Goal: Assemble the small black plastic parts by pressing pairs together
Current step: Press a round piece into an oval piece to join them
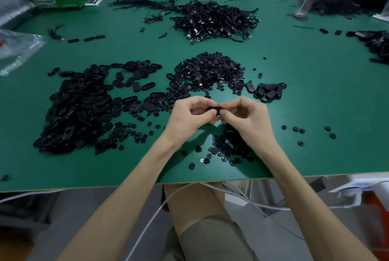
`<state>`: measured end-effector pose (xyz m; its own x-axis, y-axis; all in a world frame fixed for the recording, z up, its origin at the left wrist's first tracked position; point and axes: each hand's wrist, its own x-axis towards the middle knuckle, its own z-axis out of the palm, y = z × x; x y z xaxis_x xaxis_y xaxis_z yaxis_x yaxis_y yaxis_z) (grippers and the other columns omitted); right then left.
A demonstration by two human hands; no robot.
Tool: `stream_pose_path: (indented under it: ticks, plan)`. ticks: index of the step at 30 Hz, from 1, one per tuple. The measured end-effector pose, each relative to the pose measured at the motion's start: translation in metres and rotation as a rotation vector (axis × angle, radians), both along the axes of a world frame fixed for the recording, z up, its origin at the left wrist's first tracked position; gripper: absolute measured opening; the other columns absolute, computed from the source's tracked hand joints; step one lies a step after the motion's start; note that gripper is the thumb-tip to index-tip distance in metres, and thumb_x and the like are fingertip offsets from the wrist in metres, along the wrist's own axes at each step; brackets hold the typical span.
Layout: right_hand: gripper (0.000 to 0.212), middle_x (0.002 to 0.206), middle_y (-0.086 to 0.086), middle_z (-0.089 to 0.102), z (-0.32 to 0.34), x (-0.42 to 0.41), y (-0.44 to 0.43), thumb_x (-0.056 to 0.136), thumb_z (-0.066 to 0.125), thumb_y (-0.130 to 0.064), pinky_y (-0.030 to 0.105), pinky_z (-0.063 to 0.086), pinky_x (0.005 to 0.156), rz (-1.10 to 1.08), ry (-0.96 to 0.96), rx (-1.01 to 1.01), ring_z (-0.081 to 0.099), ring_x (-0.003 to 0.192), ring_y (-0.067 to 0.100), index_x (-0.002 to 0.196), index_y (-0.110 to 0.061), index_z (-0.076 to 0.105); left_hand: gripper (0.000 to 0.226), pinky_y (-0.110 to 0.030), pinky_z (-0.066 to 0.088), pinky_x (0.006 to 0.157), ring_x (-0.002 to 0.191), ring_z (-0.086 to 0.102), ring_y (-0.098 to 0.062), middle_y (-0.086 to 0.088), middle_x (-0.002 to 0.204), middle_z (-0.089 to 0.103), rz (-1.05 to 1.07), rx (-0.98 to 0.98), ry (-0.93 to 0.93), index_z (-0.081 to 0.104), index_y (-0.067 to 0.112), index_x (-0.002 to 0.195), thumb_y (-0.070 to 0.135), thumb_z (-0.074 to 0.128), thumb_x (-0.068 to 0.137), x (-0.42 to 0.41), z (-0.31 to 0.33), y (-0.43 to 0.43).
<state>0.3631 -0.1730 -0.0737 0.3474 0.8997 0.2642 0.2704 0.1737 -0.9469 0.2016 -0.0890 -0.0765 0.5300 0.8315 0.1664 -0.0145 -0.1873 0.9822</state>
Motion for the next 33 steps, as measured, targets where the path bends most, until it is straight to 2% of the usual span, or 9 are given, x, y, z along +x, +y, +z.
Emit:
stream_pose_path:
  ticks: [6, 11, 13, 15, 19, 23, 25, 28, 33]
  plan:
    - [0.011, 0.082, 0.005, 0.078, -0.0004, -0.003, -0.0003, 0.087, 0.077, 0.002, 0.035, 0.063, 0.077, -0.002, -0.031, -0.003, 0.075, 0.076, 0.023, 0.094, -0.006, 0.076, 0.024, -0.036, 0.062, 0.085, 0.081, 0.076, -0.019, -0.008, 0.093, 0.078, 0.046, 0.09, 0.079, 0.073, 0.018, 0.098, -0.005, 0.07, 0.091, 0.004, -0.0023, -0.0012]
    - [0.016, 0.081, 0.006, 0.076, 0.0004, -0.0014, -0.001, 0.087, 0.075, 0.003, 0.032, 0.062, 0.073, -0.003, -0.042, 0.013, 0.074, 0.073, 0.024, 0.096, -0.011, 0.075, 0.018, -0.023, 0.06, 0.076, 0.077, 0.077, -0.017, -0.005, 0.09, 0.079, 0.022, 0.078, 0.043, 0.074, 0.007, 0.104, -0.006, 0.071, 0.092, 0.0016, -0.0018, -0.0008]
    - [0.02, 0.082, 0.007, 0.075, 0.001, -0.0002, -0.001, 0.087, 0.073, 0.005, 0.032, 0.061, 0.072, -0.014, -0.038, 0.016, 0.074, 0.073, 0.025, 0.095, -0.012, 0.074, 0.017, -0.022, 0.059, 0.076, 0.078, 0.078, -0.017, -0.007, 0.092, 0.079, 0.023, 0.098, 0.051, 0.074, 0.004, 0.106, -0.005, 0.072, 0.092, 0.0022, -0.001, -0.0011]
    - [0.023, 0.082, 0.007, 0.075, 0.0015, -0.0001, -0.0014, 0.085, 0.071, 0.007, 0.035, 0.062, 0.072, -0.015, -0.052, 0.022, 0.073, 0.073, 0.027, 0.093, -0.014, 0.074, 0.018, -0.025, 0.06, 0.078, 0.079, 0.078, -0.018, -0.009, 0.093, 0.079, 0.031, 0.13, 0.072, 0.073, 0.004, 0.107, -0.004, 0.072, 0.092, 0.0028, -0.0005, -0.0025]
    - [0.03, 0.081, 0.006, 0.075, 0.0027, -0.0031, -0.0016, 0.083, 0.067, 0.012, 0.038, 0.062, 0.072, 0.008, -0.096, 0.026, 0.073, 0.071, 0.027, 0.087, -0.017, 0.074, 0.018, -0.039, 0.062, 0.086, 0.087, 0.076, -0.022, -0.006, 0.096, 0.077, 0.084, 0.19, 0.15, 0.073, 0.011, 0.105, -0.001, 0.071, 0.091, 0.005, -0.0006, -0.0053]
    - [0.028, 0.081, 0.005, 0.076, 0.0027, -0.005, -0.0012, 0.083, 0.067, 0.013, 0.039, 0.063, 0.075, 0.016, -0.117, 0.019, 0.073, 0.071, 0.025, 0.09, -0.013, 0.076, 0.017, -0.044, 0.06, 0.09, 0.091, 0.075, -0.026, -0.008, 0.099, 0.076, 0.082, 0.156, 0.163, 0.072, 0.01, 0.104, -0.001, 0.069, 0.092, 0.005, 0.0003, -0.0046]
    - [0.028, 0.081, 0.003, 0.076, 0.0025, -0.0036, -0.0023, 0.084, 0.067, 0.012, 0.038, 0.062, 0.075, 0.004, -0.126, 0.017, 0.073, 0.071, 0.024, 0.09, -0.015, 0.076, 0.017, -0.039, 0.062, 0.087, 0.087, 0.076, -0.025, -0.009, 0.097, 0.077, 0.065, 0.147, 0.146, 0.072, 0.01, 0.105, -0.002, 0.069, 0.093, 0.0034, 0.0003, -0.0042]
    - [0.026, 0.083, 0.001, 0.077, 0.0029, -0.0011, -0.0025, 0.089, 0.069, 0.006, 0.034, 0.061, 0.074, -0.001, -0.089, 0.02, 0.073, 0.075, 0.02, 0.093, -0.018, 0.077, 0.018, -0.03, 0.061, 0.08, 0.082, 0.077, -0.024, -0.014, 0.095, 0.078, 0.031, 0.079, 0.046, 0.073, 0.0, 0.109, -0.005, 0.072, 0.092, -0.0009, 0.0014, -0.0023]
    - [0.014, 0.091, -0.009, 0.076, 0.001, -0.0052, -0.0008, 0.093, 0.073, -0.011, 0.039, 0.06, 0.076, -0.015, -0.231, 0.016, 0.072, 0.085, 0.011, 0.098, -0.023, 0.077, 0.016, -0.025, 0.06, 0.076, 0.078, 0.077, -0.022, -0.014, 0.091, 0.079, 0.06, 0.009, -0.017, 0.072, -0.004, 0.109, -0.005, 0.07, 0.093, -0.0032, 0.0019, -0.0009]
